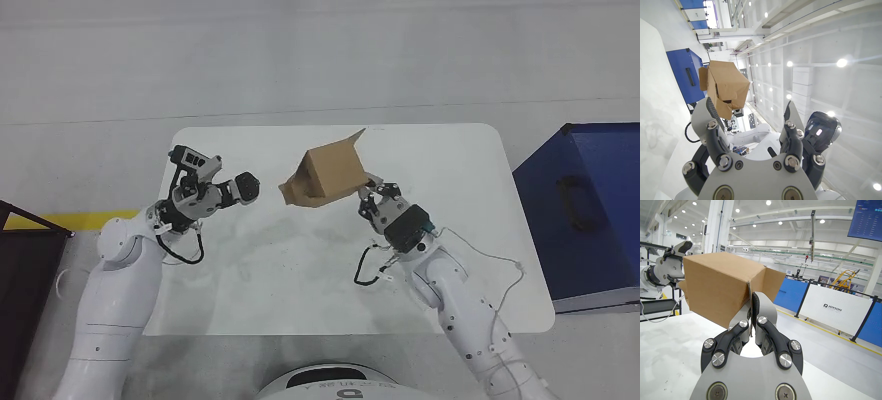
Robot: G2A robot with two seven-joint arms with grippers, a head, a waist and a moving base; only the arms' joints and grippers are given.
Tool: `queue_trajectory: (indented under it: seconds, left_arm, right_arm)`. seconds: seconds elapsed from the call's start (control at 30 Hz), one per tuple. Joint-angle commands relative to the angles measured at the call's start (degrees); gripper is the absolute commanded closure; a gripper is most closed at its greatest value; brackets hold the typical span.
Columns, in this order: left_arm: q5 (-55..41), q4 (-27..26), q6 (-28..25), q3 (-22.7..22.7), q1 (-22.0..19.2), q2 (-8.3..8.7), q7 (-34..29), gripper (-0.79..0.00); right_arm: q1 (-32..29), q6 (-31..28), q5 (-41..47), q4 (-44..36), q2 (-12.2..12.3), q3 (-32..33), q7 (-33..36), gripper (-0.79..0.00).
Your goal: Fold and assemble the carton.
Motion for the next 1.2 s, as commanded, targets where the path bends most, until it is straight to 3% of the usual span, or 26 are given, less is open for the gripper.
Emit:
queue_trajectory:
  seconds: [0.0, 0.13, 0.27, 0.4, 0.5, 0.8, 1.17]
  left_arm:
    - [2.01, -0.05, -1.66, -0.77, 0.49, 0.15, -0.33, -0.699]
    - [4.42, -0.78, -4.5, 2.36, 0.65, -0.16, -2.29, -0.733]
    - [5.24, -0.5, -8.0, 6.57, -0.47, -0.99, 0.97, -0.733]
    - [7.0, 0.23, -10.12, 9.45, -2.58, -1.66, 4.57, -0.557]
    - [11.12, 1.45, -11.35, 11.23, -4.14, -1.92, 6.32, -0.486]
    - [13.86, 2.92, -14.45, 13.94, -6.02, -2.58, 9.29, -0.483]
    - [16.73, 3.06, -14.57, 15.0, -6.81, -2.78, 11.1, -0.379]
  right_arm:
    - [0.02, -0.2, 3.6, 0.8, -0.15, 0.31, -0.82, 0.0]
    - [0.99, -0.25, 9.67, 2.93, -0.67, -0.22, -0.17, 0.0]
    - [1.87, -0.14, 11.77, 4.3, -1.07, -1.33, 0.47, 0.0]
    - [2.07, -0.4, 12.31, 4.67, -1.27, -1.93, 0.53, 0.0]
    - [1.77, -0.71, 13.25, 4.58, -1.33, -1.8, 0.21, 0.0]
    - [0.91, -1.27, 13.06, 3.69, -1.34, -1.5, 0.91, 0.0]
    - [1.18, -0.65, 11.29, 3.31, -1.53, -2.2, 2.04, 0.0]
